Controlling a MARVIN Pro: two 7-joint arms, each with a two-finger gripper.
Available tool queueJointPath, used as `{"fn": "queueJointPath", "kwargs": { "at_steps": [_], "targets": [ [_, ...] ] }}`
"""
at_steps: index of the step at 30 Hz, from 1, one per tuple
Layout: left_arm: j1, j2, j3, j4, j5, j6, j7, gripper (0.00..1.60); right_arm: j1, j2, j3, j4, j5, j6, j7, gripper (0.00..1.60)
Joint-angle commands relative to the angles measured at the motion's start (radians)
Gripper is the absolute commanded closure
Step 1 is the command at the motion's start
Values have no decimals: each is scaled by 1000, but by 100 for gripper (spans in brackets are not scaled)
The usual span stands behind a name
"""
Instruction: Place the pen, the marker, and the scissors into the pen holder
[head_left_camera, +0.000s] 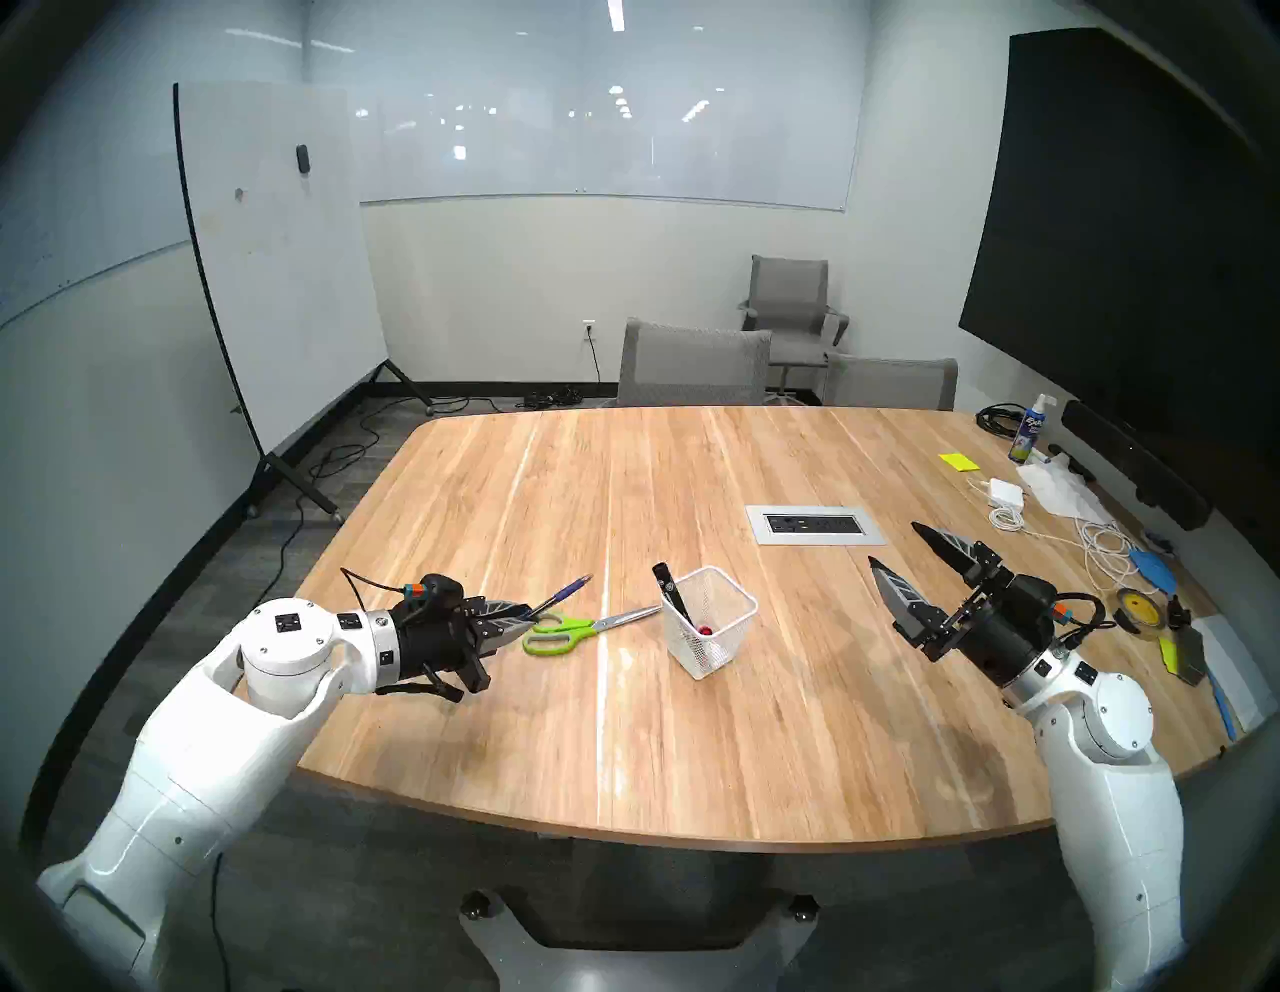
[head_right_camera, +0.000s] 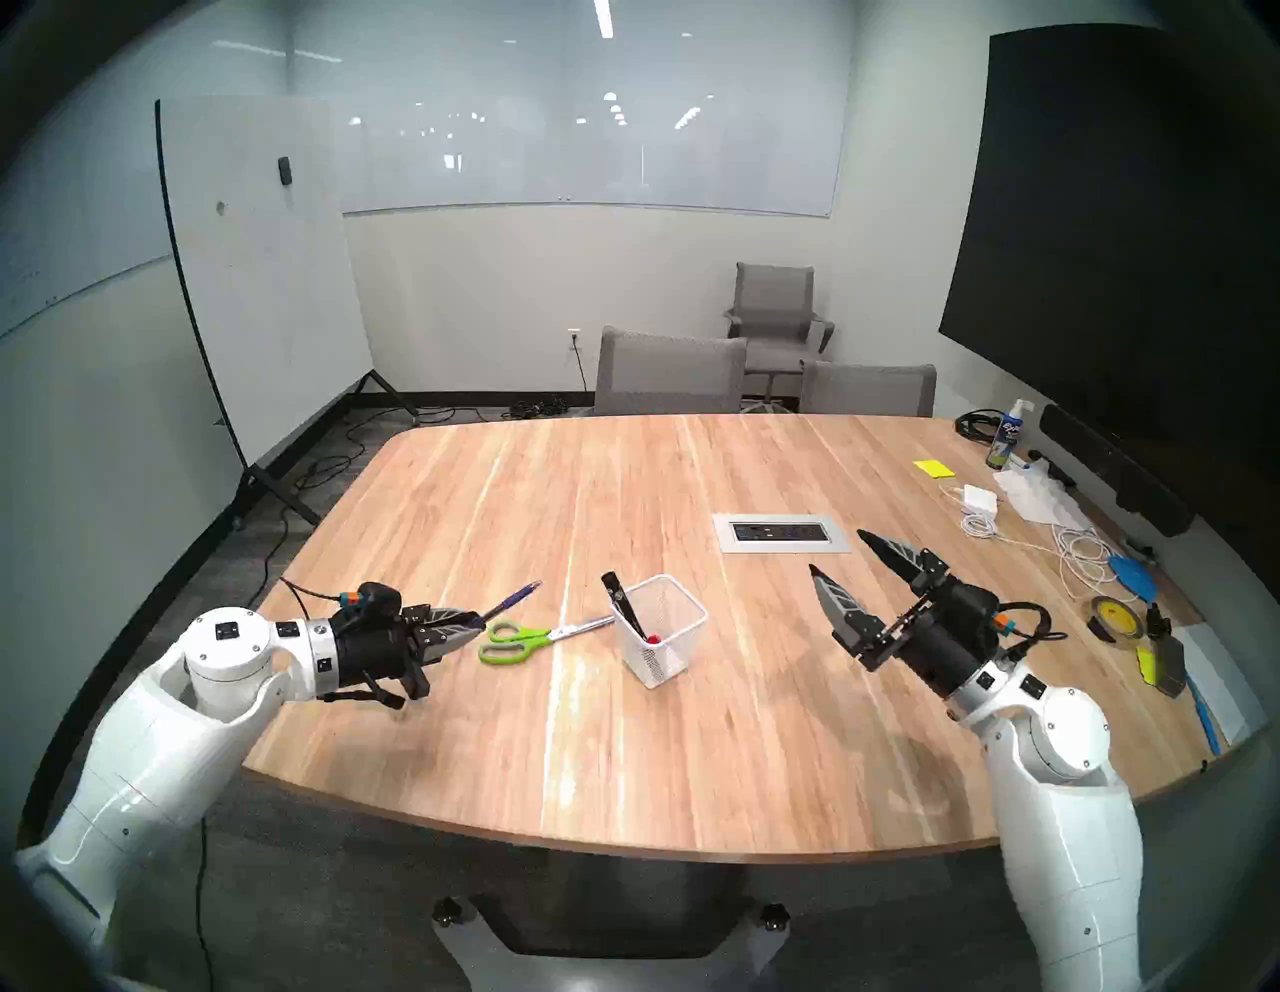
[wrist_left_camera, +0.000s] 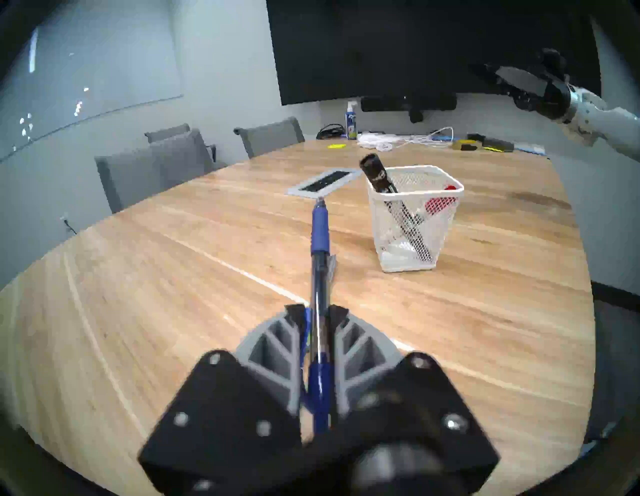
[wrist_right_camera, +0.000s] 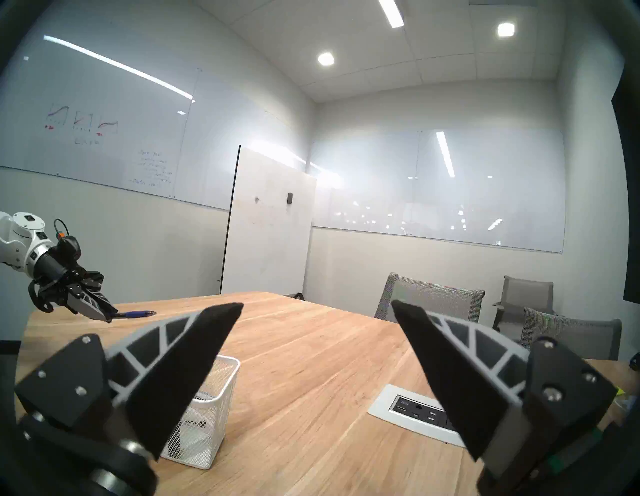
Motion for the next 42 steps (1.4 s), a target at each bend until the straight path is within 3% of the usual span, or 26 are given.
{"fn": "queueJointPath", "kwargs": {
  "at_steps": [1,17,42],
  "targets": [
    [82,-22,-51,-105,-46,-14,34,160,8,-1,2,-14,4,-4,0,0],
    [173,-68,-60,-236,-66,-5,105,160,8,-1,2,-14,4,-4,0,0],
    [120,-144,40,-248,-61,16,203,160,8,-1,2,-14,4,-4,0,0]
  ]
}}
